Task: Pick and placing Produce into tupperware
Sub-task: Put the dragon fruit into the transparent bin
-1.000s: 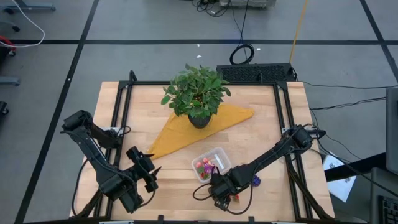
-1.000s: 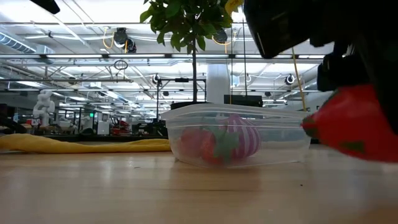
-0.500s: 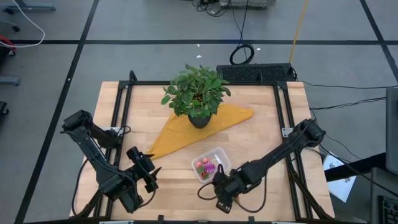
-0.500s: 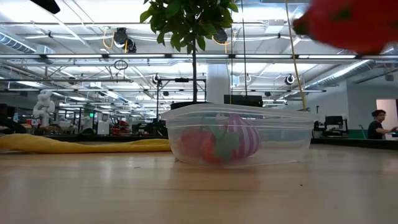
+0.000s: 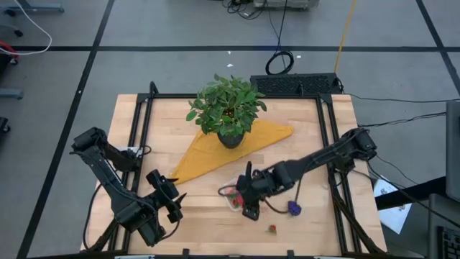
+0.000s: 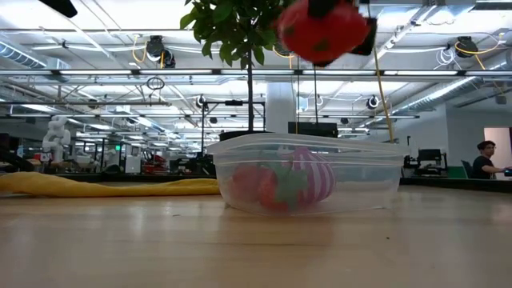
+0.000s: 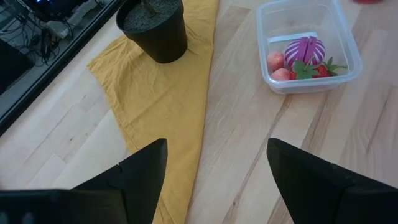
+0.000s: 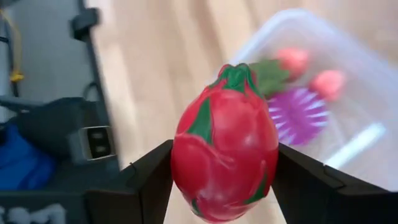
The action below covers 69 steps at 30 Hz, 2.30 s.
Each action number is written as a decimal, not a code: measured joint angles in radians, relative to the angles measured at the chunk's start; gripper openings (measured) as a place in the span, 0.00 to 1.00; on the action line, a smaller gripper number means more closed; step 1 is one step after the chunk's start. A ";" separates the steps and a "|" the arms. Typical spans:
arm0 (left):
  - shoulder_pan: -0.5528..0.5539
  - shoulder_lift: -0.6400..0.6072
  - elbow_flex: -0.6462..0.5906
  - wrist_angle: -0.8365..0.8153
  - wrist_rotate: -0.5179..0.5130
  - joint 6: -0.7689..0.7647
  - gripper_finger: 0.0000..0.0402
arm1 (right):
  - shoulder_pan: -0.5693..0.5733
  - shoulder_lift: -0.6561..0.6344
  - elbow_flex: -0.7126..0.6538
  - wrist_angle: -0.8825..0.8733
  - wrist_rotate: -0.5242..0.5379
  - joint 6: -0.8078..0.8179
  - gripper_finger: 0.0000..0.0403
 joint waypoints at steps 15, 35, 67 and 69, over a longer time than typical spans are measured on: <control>0.000 0.000 0.000 0.001 0.000 0.014 0.69 | -0.081 0.000 0.000 -0.203 0.078 -0.109 0.57; 0.003 0.000 0.000 0.002 0.000 0.014 0.69 | -0.101 0.001 -0.215 -0.003 0.074 -0.145 0.57; 0.026 0.000 0.000 0.002 0.000 0.021 0.69 | -0.128 0.001 -0.214 0.038 0.074 -0.156 0.57; 0.026 0.000 0.000 0.002 0.000 0.021 0.69 | -0.128 0.001 -0.214 0.038 0.074 -0.156 0.57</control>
